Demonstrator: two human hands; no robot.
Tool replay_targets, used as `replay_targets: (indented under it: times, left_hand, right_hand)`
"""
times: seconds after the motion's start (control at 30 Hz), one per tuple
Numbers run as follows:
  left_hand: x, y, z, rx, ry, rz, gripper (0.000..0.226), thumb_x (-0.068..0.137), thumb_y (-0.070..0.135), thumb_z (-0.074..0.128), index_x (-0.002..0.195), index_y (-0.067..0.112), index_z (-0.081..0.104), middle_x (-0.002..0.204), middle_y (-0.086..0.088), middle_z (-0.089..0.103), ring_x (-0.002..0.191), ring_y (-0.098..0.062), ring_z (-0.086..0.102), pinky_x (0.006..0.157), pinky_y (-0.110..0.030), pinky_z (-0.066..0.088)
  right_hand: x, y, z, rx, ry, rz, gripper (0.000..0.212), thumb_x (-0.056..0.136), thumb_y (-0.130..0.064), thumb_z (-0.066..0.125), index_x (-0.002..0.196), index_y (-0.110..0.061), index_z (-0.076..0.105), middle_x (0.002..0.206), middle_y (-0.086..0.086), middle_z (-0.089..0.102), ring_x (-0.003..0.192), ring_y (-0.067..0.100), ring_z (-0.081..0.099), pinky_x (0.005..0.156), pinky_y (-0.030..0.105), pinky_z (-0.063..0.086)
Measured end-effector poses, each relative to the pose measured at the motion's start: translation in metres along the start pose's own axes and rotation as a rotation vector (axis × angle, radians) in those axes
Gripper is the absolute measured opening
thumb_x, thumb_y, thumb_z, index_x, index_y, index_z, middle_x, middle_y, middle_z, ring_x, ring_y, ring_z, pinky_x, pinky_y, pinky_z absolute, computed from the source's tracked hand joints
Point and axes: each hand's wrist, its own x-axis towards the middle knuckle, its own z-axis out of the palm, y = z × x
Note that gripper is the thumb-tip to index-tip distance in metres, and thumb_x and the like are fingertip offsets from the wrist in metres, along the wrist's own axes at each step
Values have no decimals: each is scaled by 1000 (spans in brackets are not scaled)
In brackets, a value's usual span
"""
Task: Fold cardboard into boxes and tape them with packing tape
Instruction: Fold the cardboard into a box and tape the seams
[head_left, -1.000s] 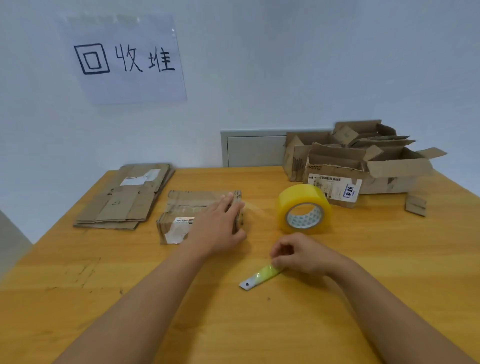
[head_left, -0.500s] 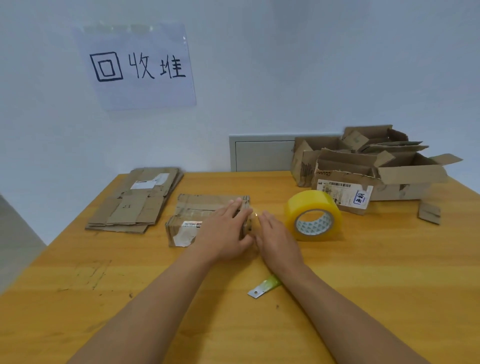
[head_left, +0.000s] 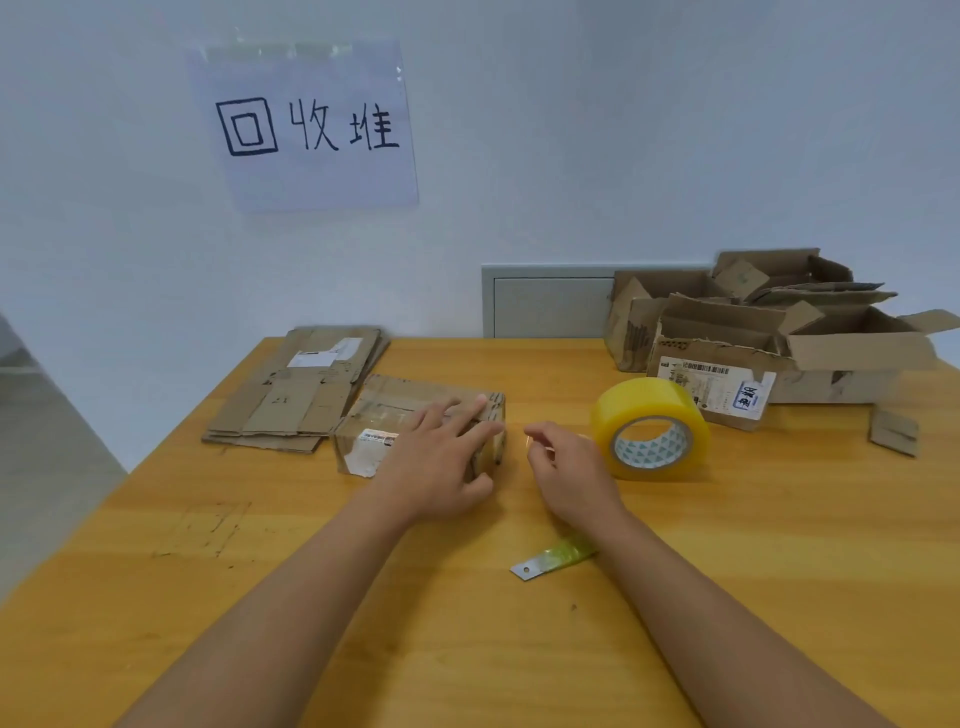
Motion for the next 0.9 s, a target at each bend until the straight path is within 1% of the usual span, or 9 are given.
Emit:
replay_targets:
  times: [0.1, 0.17, 0.23, 0.3, 0.43, 0.53, 0.7, 0.8, 0.9]
  left_hand:
    - [-9, -8, -3, 58, 18, 32, 64, 83, 51, 45, 145, 33, 41, 155, 0, 32, 137, -29, 32, 109, -48, 38]
    - [-12, -13, -5, 72, 50, 100, 64, 81, 47, 47, 142, 27, 48, 143, -2, 47, 127, -29, 44, 99, -47, 47]
    - [-16, -19, -9, 83, 54, 156, 65, 81, 43, 49, 144, 26, 48, 144, 0, 51, 128, -26, 47, 103, -45, 46]
    - [-21, -28, -12, 142, 89, 190, 67, 82, 41, 51, 147, 30, 46, 146, 5, 52, 131, -23, 48, 107, -42, 41]
    - [-33, -49, -5, 261, 138, 241, 62, 88, 44, 37, 150, 35, 39, 148, 5, 49, 132, -27, 47, 107, -43, 41]
    - [-38, -55, 2, 318, 192, 269, 58, 94, 40, 32, 150, 31, 40, 145, -1, 52, 125, -28, 52, 98, -40, 48]
    - [-41, -57, 14, 302, 243, 267, 56, 94, 34, 36, 148, 26, 45, 147, -7, 51, 127, -31, 54, 100, -41, 48]
    - [-40, -46, 15, 93, 379, 176, 50, 93, 33, 44, 140, 21, 55, 135, -3, 62, 120, -25, 56, 98, -40, 49]
    - [-29, -29, 14, -262, 479, -61, 38, 97, 43, 44, 120, 23, 66, 110, 7, 70, 101, -14, 52, 84, -35, 50]
  right_hand:
    - [12, -7, 4, 100, -62, -42, 40, 102, -15, 44, 141, -20, 51, 146, 0, 50, 133, 16, 46, 109, 36, 40]
    - [23, -13, 6, 125, -161, -119, 47, 103, -13, 42, 148, -27, 43, 158, -6, 32, 144, 8, 28, 118, 33, 28]
    - [34, -17, 6, 89, -264, -183, 49, 104, -14, 39, 149, -30, 40, 161, -11, 24, 146, 3, 17, 121, 30, 16]
    - [42, -18, 4, -1, -338, -228, 45, 104, -14, 37, 147, -27, 44, 159, -10, 30, 148, 8, 19, 122, 31, 13]
    - [44, -14, 7, -99, -354, -289, 37, 104, -27, 46, 140, -24, 55, 152, -10, 42, 141, 11, 34, 116, 31, 27]
    - [45, -11, 10, -175, -296, -366, 37, 100, -37, 54, 134, -24, 59, 142, -9, 50, 129, 15, 44, 106, 35, 40]
    - [43, -15, 17, -235, -184, -423, 31, 97, -36, 59, 124, -21, 64, 127, -6, 57, 114, 21, 51, 90, 38, 48]
    - [40, -14, 22, -221, -145, -431, 28, 96, -33, 61, 121, -20, 66, 123, -5, 59, 110, 22, 52, 88, 37, 48]
    - [39, -14, 23, -217, -134, -417, 27, 96, -32, 61, 121, -20, 66, 123, -6, 59, 108, 22, 51, 86, 35, 47]
